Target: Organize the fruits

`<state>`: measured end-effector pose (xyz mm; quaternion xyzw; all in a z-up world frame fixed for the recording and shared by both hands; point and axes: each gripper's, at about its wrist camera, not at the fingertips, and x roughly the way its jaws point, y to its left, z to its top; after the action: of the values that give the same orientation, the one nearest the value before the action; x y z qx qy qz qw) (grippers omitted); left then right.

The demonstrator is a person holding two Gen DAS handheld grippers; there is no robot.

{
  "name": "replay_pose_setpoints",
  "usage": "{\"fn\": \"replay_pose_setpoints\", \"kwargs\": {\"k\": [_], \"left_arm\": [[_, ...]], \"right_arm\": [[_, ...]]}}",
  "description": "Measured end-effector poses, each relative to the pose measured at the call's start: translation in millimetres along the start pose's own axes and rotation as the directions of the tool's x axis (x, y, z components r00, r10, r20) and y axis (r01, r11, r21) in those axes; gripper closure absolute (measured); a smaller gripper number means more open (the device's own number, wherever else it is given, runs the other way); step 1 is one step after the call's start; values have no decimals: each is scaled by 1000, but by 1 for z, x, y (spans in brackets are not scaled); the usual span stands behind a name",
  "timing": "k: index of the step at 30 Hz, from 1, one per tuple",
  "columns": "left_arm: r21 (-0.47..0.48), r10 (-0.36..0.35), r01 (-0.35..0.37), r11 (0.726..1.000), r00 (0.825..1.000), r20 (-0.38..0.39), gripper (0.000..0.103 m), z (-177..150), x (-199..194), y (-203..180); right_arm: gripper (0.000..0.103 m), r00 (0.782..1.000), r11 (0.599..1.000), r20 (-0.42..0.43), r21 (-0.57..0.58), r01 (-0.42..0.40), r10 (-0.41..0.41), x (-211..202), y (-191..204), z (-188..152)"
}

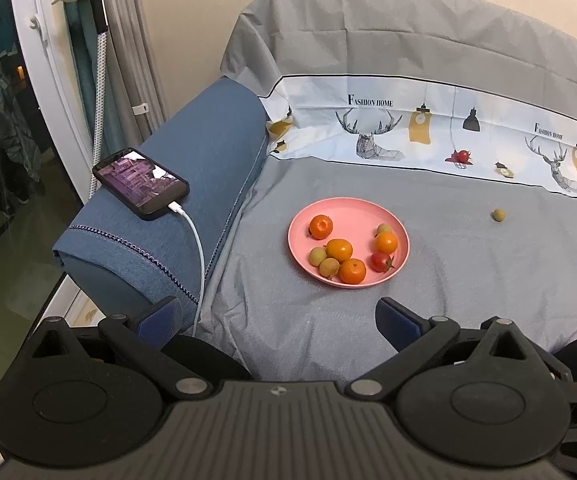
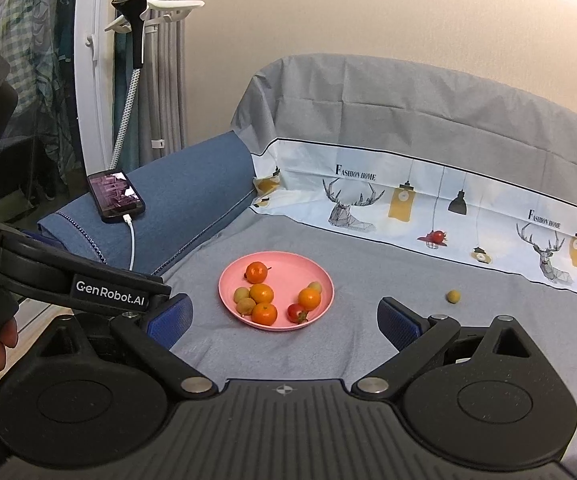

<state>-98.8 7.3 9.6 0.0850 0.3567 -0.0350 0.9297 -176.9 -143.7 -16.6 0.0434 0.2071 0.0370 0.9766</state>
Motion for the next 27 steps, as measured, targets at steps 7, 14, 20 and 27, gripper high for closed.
{"fn": "replay_pose_setpoints", "kwargs": {"k": [7, 14, 20, 27], "left_arm": [[-1, -2, 2, 1000, 1000, -14, 0, -2, 5, 2], [-2, -3, 3, 1000, 1000, -30, 0, -2, 12, 2], [2, -5, 5, 1000, 999, -44, 0, -2, 18, 2], [8, -6, 7, 1000, 998, -63, 0, -2, 25, 0]], "right_arm": [[4, 1000, 1000, -13, 2, -5, 5, 4, 1, -1], [4, 999, 1000, -30, 2, -10, 10, 11, 0, -1], [4, 999, 1000, -42, 6, -12, 12, 16, -1, -1], [4, 998, 1000, -60, 13, -14, 15, 23, -2, -3]]}}
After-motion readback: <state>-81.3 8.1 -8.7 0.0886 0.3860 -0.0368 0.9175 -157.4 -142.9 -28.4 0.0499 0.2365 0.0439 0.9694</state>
